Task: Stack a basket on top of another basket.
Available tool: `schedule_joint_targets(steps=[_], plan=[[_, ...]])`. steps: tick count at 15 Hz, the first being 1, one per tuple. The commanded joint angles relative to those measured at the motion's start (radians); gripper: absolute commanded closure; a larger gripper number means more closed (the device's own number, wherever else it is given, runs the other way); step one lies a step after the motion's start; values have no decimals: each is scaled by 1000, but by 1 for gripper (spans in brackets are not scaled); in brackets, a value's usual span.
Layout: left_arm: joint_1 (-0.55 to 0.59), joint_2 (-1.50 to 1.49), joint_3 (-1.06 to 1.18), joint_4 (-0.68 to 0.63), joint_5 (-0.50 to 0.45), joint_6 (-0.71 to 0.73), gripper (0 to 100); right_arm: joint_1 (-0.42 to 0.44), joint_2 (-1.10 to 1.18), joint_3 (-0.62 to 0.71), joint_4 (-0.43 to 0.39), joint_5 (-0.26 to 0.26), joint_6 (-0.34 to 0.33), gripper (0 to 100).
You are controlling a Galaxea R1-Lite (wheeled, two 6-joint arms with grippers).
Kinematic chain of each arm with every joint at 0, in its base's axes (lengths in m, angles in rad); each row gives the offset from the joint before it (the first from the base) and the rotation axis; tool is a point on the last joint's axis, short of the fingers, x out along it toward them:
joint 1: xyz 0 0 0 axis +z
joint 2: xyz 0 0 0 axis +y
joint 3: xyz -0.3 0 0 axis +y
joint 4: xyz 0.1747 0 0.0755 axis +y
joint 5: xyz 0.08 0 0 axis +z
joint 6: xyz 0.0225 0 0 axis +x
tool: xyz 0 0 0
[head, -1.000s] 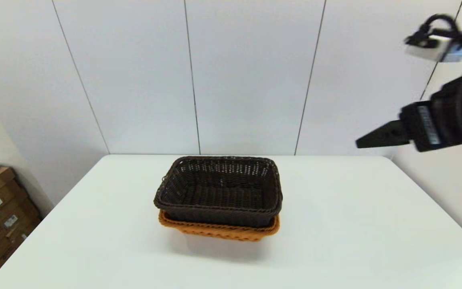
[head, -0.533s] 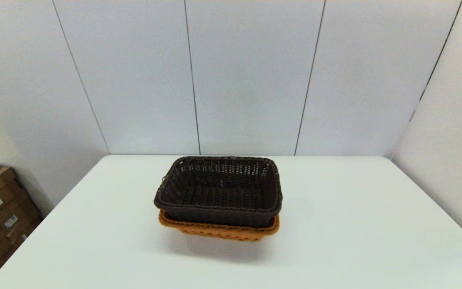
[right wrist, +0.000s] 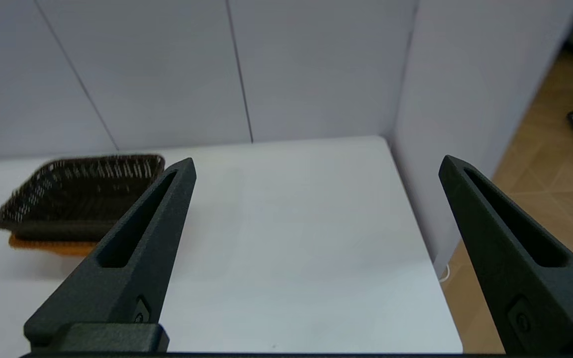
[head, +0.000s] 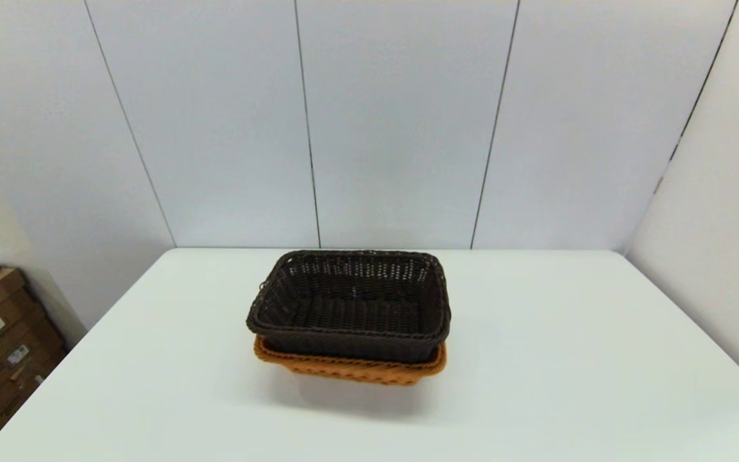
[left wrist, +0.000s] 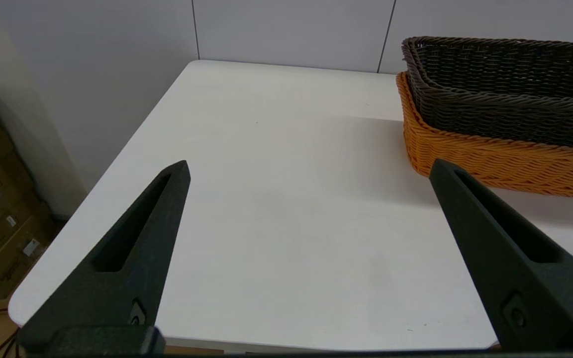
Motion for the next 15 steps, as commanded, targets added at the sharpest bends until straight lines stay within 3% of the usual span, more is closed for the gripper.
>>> schedule_joint_targets(steps=[1, 2, 4, 6, 8, 10, 11, 12, 13, 15], plan=[[0, 0, 0, 1, 0, -1, 0, -197, -308, 224, 1, -1, 1, 0], [0, 0, 0, 1, 0, -1, 0, -240, -358, 273, 13, 3, 10, 0], [0, 0, 0, 1, 0, -1, 0, -240, -356, 228, 73, 5, 91, 0], [0, 0, 0, 1, 0, -1, 0, -240, -356, 169, 236, -14, 128, 0], [0, 0, 0, 1, 0, -1, 0, -340, -425, 202, 256, -8, 65, 0], [0, 0, 0, 1, 0, -1, 0, -328, -463, 207, 251, -1, 48, 0], [0, 0, 0, 1, 0, -1, 0, -321, -489, 247, 244, 37, 36, 0], [0, 0, 0, 1, 0, -1, 0, -321, -531, 339, 207, 97, 18, 0], [0, 0, 0, 1, 0, -1, 0, -320, -580, 492, 96, 169, -30, 0], [0, 0, 0, 1, 0, -1, 0, -320, -634, 764, -169, 186, -119, 0]])
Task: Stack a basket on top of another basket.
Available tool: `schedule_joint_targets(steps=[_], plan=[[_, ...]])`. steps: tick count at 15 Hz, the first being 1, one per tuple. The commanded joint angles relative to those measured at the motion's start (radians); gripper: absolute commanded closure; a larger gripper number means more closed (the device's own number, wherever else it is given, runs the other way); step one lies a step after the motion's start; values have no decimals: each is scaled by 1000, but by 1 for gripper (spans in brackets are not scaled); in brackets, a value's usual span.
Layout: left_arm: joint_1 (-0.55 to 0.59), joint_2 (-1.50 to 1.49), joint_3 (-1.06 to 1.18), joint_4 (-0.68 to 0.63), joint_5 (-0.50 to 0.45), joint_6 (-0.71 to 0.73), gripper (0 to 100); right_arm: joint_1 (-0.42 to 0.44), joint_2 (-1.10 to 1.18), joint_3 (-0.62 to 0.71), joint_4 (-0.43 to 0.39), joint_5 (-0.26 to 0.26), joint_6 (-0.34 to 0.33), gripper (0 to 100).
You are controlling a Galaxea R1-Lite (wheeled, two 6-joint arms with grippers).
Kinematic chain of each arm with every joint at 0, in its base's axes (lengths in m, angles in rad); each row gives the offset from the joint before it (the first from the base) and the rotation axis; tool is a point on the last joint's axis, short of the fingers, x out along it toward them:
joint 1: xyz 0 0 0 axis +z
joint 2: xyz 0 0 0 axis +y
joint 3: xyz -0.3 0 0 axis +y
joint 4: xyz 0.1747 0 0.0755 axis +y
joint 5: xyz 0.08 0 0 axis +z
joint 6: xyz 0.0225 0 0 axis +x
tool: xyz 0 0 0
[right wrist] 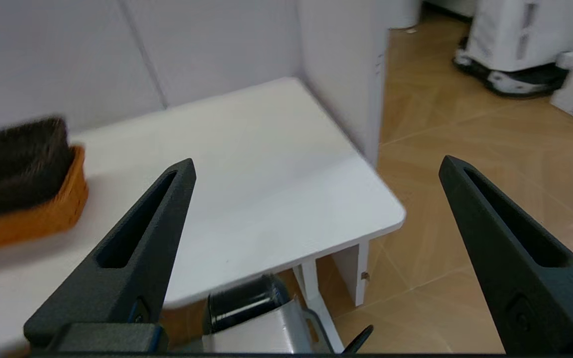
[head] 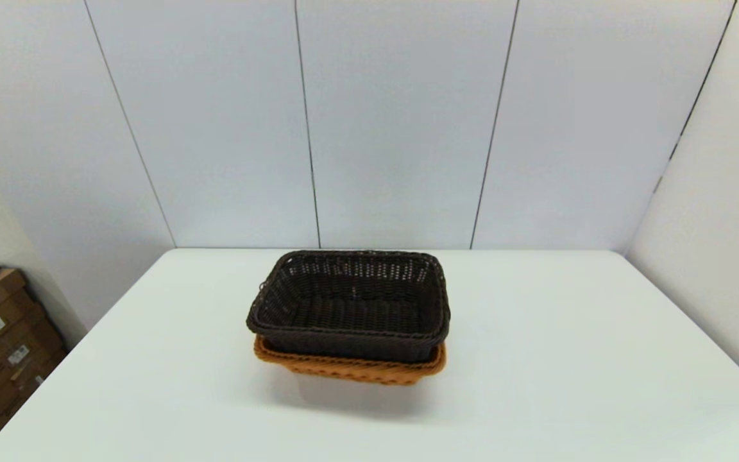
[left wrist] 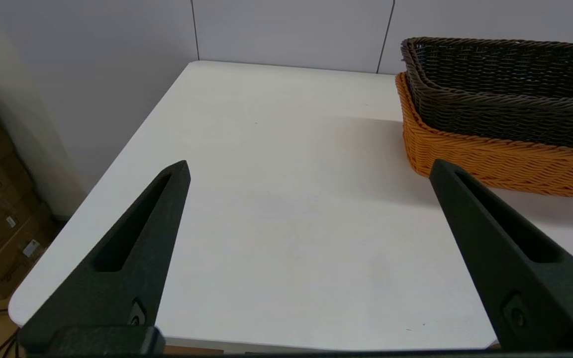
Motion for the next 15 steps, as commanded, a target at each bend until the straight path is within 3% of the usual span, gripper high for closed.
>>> schedule_joint_targets(steps=[1, 3, 5, 7, 9, 12, 13, 15], plan=[[0, 0, 0, 1, 0, -1, 0, 2, -141, 570, -512, 102, -158, 0], [0, 1, 0, 1, 0, -1, 0, 2, -141, 835, -797, 102, -288, 0], [0, 0, 0, 1, 0, -1, 0, 2, -141, 1085, -1070, 105, -359, 0], [0, 0, 0, 1, 0, -1, 0, 2, -141, 1226, -1207, 114, -397, 0], [0, 0, 0, 1, 0, -1, 0, 2, -141, 1234, -1216, 157, -394, 0], [0, 0, 0, 1, 0, -1, 0, 2, -141, 1240, -1182, 303, -359, 0], [0, 0, 0, 1, 0, -1, 0, 2, -139, 1240, -1181, 309, -353, 0], [0, 0, 0, 1, 0, -1, 0, 2, -139, 1266, -1190, 332, -252, 0]])
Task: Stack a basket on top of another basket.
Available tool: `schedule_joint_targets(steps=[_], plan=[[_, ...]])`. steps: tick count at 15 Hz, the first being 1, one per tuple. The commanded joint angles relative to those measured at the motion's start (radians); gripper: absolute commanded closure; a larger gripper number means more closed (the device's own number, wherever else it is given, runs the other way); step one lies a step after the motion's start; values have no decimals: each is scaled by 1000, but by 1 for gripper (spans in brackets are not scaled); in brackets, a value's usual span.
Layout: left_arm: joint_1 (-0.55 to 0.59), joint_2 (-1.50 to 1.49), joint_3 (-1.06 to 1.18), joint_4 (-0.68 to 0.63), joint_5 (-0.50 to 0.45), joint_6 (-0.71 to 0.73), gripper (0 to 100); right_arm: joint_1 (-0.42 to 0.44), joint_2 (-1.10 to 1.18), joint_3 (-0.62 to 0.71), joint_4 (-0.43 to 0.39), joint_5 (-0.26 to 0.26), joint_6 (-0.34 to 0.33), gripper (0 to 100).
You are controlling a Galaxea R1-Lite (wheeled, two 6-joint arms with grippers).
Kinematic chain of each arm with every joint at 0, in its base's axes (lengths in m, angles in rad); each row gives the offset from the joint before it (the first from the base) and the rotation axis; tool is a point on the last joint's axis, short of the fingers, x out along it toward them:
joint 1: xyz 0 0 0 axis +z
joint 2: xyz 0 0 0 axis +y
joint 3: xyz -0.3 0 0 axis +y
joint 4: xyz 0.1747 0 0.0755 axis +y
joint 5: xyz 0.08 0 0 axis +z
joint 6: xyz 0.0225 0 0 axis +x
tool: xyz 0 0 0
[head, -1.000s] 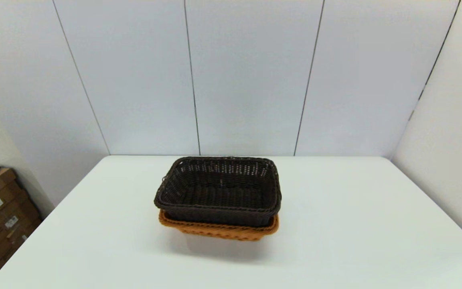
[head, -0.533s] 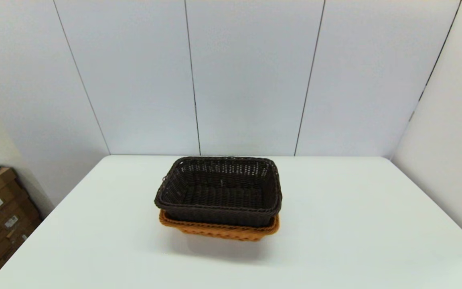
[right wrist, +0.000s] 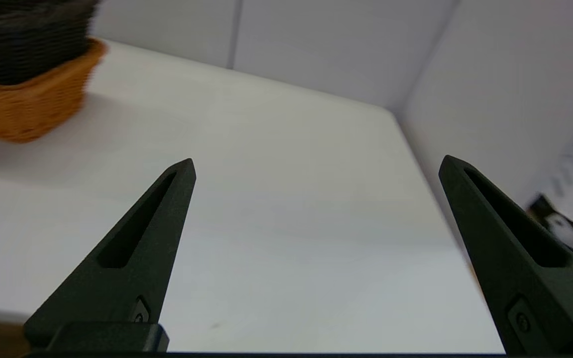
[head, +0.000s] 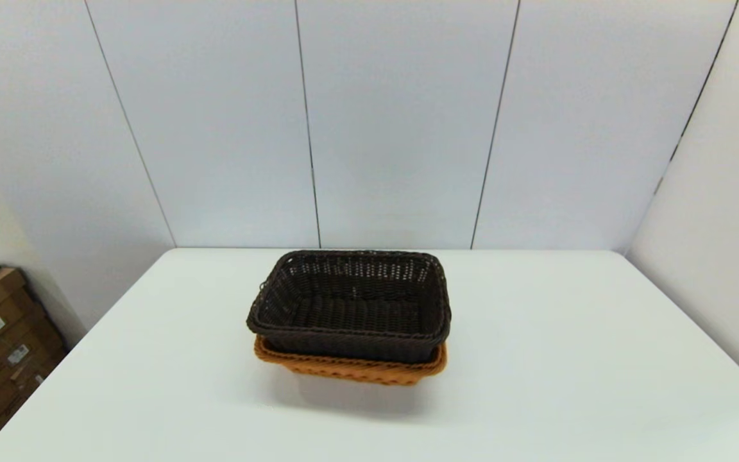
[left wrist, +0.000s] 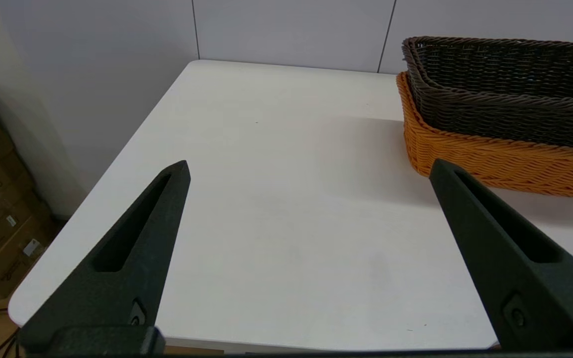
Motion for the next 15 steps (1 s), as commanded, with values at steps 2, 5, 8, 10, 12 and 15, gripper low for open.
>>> schedule_joint_targets(steps=[2, 5, 8, 10, 12, 15], plan=[[0, 1, 0, 1, 1, -1, 0, 2, 0, 31, -4, 18, 183, 0], [0, 0, 0, 1, 1, -1, 0, 2, 0, 32, -9, -30, 263, 0], [0, 0, 0, 1, 1, -1, 0, 2, 0, 32, -9, -30, 261, 0], [0, 0, 0, 1, 1, -1, 0, 2, 0, 32, -9, -30, 261, 0], [0, 1, 0, 1, 1, -1, 0, 2, 0, 32, -10, -30, 258, 0], [0, 1, 0, 1, 1, -1, 0, 2, 0, 32, -12, -30, 250, 0]])
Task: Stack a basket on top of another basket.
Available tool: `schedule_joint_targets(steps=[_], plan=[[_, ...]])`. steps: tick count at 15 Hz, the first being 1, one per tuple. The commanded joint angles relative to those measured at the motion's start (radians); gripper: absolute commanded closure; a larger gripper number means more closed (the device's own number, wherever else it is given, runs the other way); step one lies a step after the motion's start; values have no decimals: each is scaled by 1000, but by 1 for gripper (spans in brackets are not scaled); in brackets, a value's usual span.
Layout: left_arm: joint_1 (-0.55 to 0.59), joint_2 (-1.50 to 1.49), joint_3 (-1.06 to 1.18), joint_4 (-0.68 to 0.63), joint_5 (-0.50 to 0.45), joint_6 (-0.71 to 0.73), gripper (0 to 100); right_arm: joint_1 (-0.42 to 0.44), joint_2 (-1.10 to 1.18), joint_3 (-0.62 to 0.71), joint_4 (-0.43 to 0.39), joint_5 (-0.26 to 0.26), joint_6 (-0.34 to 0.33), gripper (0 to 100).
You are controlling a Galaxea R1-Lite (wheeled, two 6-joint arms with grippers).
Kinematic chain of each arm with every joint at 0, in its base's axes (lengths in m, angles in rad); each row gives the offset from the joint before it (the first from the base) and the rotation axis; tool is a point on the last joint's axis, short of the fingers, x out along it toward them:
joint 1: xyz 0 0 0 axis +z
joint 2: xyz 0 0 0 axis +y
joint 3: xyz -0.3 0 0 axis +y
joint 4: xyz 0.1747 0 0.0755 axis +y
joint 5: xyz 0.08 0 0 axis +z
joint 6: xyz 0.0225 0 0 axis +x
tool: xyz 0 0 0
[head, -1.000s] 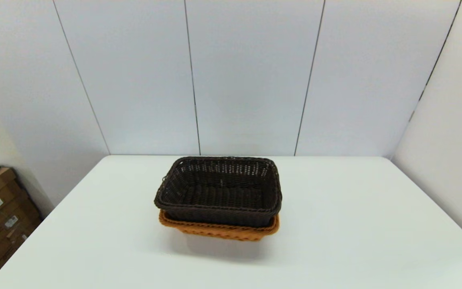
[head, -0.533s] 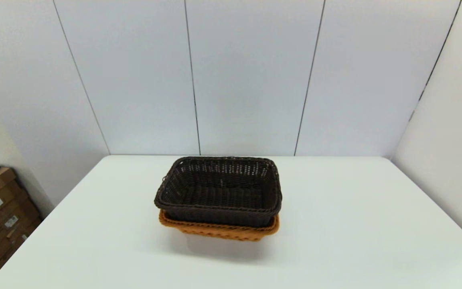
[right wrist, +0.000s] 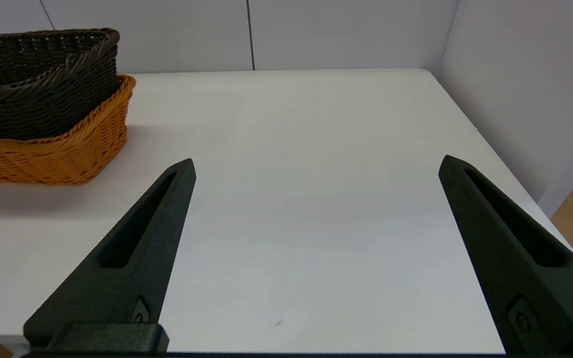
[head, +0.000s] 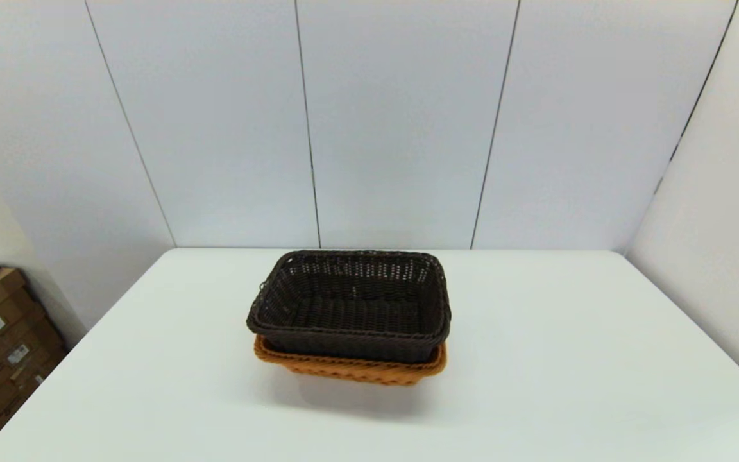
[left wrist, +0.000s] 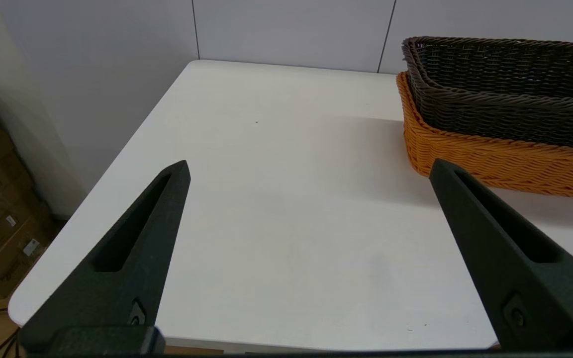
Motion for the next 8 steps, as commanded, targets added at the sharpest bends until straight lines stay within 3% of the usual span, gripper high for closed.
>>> schedule_joint_targets(steps=[1, 8], plan=[[0, 0, 0, 0, 0, -1, 0, 0, 0, 0, 0, 0, -2, 0], [0, 0, 0, 0, 0, -1, 0, 0, 0, 0, 0, 0, 2, 0]])
